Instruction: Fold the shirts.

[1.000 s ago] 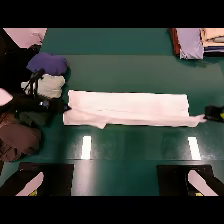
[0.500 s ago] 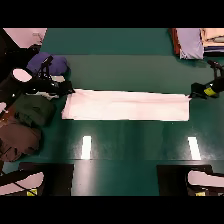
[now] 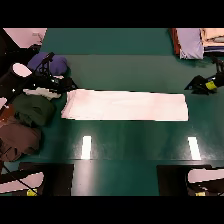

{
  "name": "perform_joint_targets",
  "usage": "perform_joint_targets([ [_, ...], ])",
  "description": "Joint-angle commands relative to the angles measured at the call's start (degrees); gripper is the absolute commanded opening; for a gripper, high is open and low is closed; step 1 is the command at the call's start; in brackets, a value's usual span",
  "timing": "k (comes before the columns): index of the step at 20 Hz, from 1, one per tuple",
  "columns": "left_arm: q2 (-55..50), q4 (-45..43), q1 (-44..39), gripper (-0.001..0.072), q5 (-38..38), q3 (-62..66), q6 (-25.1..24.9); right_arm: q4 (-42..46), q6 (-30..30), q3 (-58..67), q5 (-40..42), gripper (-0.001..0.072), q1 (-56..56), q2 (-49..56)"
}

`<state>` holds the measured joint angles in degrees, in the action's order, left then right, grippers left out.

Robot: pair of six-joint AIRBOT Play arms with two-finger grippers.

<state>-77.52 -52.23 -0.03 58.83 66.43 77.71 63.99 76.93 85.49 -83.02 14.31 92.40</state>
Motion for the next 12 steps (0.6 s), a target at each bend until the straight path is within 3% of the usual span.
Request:
perform_joint_targets([
  [1,-0.1,0.4,0.0,0.0023,2.6,0.6,-0.1,-4.2,-2.9,-3.3,-4.4,0.0543,5.5,0.3],
  [2,-0.1,0.6,0.0,0.0024,2.6,0.6,-0.1,-5.4,-4.3,-6.0,-4.3,0.0670,7.1,0.3],
  [3,-0.1,0.6,0.0,0.0024,2.8,0.6,-0.1,-6.8,-5.6,-8.8,-4.0,0.0707,8.3,0.6],
  [6,-0.2,0.9,0.0,0.0024,2.9,0.6,-0.1,-11.9,-10.9,-15.7,-1.2,0.0707,10.2,2.5],
  [11,-0.2,0.8,-3.2,0.0023,1.7,0.6,0.3,-14.7,-13.6,-19.1,3.2,0.0687,8.1,5.7],
  [12,-0.2,0.8,-4.5,0.0023,0.6,0.6,0.4,-14.8,-13.6,-19.1,3.5,0.0615,7.4,5.9],
])
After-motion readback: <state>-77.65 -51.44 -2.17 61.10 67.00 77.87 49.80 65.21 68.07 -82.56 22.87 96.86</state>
